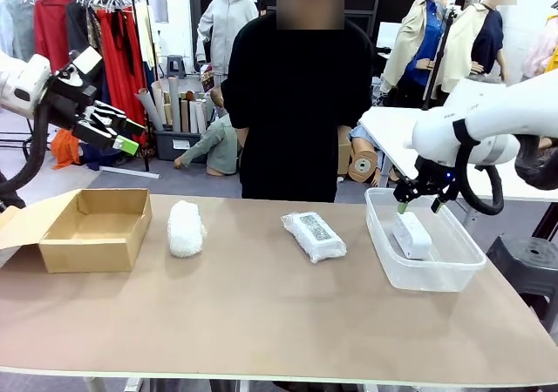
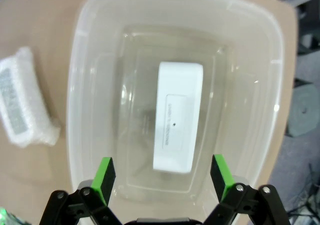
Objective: Separate and place wrapped and unwrapped clocks.
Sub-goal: Pick up the Digital clock indicated by the person.
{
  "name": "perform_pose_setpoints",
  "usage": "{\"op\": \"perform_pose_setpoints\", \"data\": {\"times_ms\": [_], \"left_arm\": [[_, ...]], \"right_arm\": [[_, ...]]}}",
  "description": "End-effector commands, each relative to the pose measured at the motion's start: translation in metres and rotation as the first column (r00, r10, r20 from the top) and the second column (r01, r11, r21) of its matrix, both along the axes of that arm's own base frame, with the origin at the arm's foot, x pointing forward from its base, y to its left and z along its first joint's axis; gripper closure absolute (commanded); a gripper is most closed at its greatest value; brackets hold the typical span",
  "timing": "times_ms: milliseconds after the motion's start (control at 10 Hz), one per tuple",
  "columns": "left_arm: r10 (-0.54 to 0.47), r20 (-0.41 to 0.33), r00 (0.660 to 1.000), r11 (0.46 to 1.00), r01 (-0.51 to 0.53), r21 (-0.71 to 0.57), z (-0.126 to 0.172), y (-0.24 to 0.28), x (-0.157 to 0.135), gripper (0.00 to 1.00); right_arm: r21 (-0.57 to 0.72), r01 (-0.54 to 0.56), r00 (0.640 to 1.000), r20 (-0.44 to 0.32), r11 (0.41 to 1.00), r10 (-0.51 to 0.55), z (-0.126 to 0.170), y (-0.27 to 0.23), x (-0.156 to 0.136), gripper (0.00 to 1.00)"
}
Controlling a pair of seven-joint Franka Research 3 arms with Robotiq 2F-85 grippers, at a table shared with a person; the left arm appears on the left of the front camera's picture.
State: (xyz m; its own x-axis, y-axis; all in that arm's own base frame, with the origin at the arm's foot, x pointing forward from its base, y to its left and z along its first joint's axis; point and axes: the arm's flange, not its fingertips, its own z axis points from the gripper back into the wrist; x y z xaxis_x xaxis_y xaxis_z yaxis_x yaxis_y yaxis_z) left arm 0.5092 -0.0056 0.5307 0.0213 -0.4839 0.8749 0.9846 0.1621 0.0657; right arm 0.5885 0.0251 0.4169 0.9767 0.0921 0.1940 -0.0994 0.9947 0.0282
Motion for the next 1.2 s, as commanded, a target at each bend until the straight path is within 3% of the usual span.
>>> {"op": "perform_pose_setpoints", "data": {"times_ms": [0, 300, 400, 500, 700, 900, 1000, 1100], "left_arm": [[-0.004, 0.004, 1.0, 1.0, 0.004, -0.001, 0.002, -0.001, -0.001, 0.0], [-0.004, 0.004, 1.0, 1.0, 0.004, -0.001, 0.002, -0.001, -0.001, 0.0], [-0.004, 0.004, 1.0, 1.0, 0.004, -0.001, 0.002, -0.001, -0.001, 0.0], [-0.004, 0.004, 1.0, 1.0, 0.004, -0.001, 0.002, -0.001, -0.001, 0.0], [-0.004, 0.004, 1.0, 1.0, 0.004, -0.001, 0.002, -0.001, -0.001, 0.0], [-0.004, 0.004, 1.0, 1.0, 0.004, -0.001, 0.002, -0.001, -0.001, 0.0], [-0.004, 0.004, 1.0, 1.0, 0.004, -0.001, 0.002, -0.001, -0.001, 0.0], [-0.004, 0.004, 1.0, 1.0, 0.004, -0.001, 0.002, -0.001, -0.001, 0.0]], "right_arm": [[-0.007, -0.099, 0.995, -0.002, 0.995, 0.099, 0.029, 0.006, -0.009, 0.0], [0.074, -0.296, 0.955, -0.002, 0.952, 0.297, 0.065, 0.02, -0.027, 0.0], [0.1, -0.414, 0.909, 0.003, 0.905, 0.416, 0.077, 0.028, -0.037, 0.0], [0.146, -0.605, 0.793, 0.018, 0.783, 0.609, 0.09, 0.035, -0.047, 0.0], [0.182, -0.786, 0.61, 0.074, 0.591, 0.789, 0.105, 0.056, -0.062, 0.0], [0.225, -0.901, 0.415, 0.201, 0.371, 0.887, 0.118, 0.08, -0.066, 0.0], [0.23, -0.943, 0.301, 0.269, 0.243, 0.915, 0.129, 0.084, -0.064, 0.0], [0.203, -0.967, 0.221, 0.358, 0.156, 0.907, 0.13, 0.087, -0.063, 0.0]]}}
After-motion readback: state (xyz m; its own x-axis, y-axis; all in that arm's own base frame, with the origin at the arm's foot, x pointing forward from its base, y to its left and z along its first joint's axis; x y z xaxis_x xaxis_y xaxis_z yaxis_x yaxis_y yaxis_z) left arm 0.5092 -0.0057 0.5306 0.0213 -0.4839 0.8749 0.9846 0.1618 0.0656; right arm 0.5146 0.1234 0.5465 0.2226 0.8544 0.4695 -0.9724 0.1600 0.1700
